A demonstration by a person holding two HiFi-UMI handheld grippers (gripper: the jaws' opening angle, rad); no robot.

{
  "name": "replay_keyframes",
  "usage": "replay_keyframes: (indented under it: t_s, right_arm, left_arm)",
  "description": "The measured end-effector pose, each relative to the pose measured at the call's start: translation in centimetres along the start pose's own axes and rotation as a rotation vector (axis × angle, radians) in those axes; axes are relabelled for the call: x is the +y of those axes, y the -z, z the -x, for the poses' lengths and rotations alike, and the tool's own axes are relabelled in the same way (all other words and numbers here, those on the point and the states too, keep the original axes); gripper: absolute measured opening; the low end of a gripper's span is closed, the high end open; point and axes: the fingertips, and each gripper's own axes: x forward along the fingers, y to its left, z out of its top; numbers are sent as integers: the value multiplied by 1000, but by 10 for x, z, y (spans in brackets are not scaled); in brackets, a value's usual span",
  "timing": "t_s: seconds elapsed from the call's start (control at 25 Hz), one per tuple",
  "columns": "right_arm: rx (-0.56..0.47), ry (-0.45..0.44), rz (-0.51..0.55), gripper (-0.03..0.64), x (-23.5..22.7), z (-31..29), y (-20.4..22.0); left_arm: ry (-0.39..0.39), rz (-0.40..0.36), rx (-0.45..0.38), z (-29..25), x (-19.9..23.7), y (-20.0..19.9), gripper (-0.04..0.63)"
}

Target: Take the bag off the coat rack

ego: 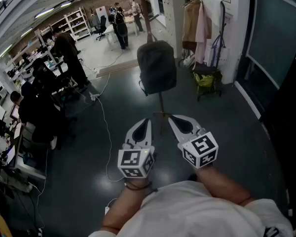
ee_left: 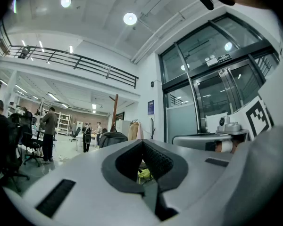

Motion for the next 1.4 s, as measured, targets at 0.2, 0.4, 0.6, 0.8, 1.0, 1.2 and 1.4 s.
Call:
replay_keyframes:
  t_s: [0.2, 0.4, 0.6, 0.8, 1.0, 1.2, 1.4]
  right_arm:
    - [-11, -1, 5, 2, 3, -7, -4]
    - [-6, -1, -9, 3, 4, -17, 0]
    - [1, 8, -10, 3, 3, -30, 4]
    - [13, 8, -3, 3, -6, -48, 11]
    - [26, 8, -21, 3, -30, -75, 21]
    - [28, 5, -31, 3, -72, -109, 26]
    - [38, -15, -43, 3, -129, -150, 31]
  left_arm:
    - [4, 0, 3, -1, 6, -2, 6]
    - [-1, 5, 8, 0, 18, -2, 6]
    - [14, 15, 15, -5, 32, 7, 6]
    - [16, 29, 4, -20, 46, 9, 6]
    - [13, 19, 10, -51, 63, 12, 6]
    - [11, 27, 31, -99, 77, 22, 6]
    - [-8, 34, 39, -164, 94, 31, 6]
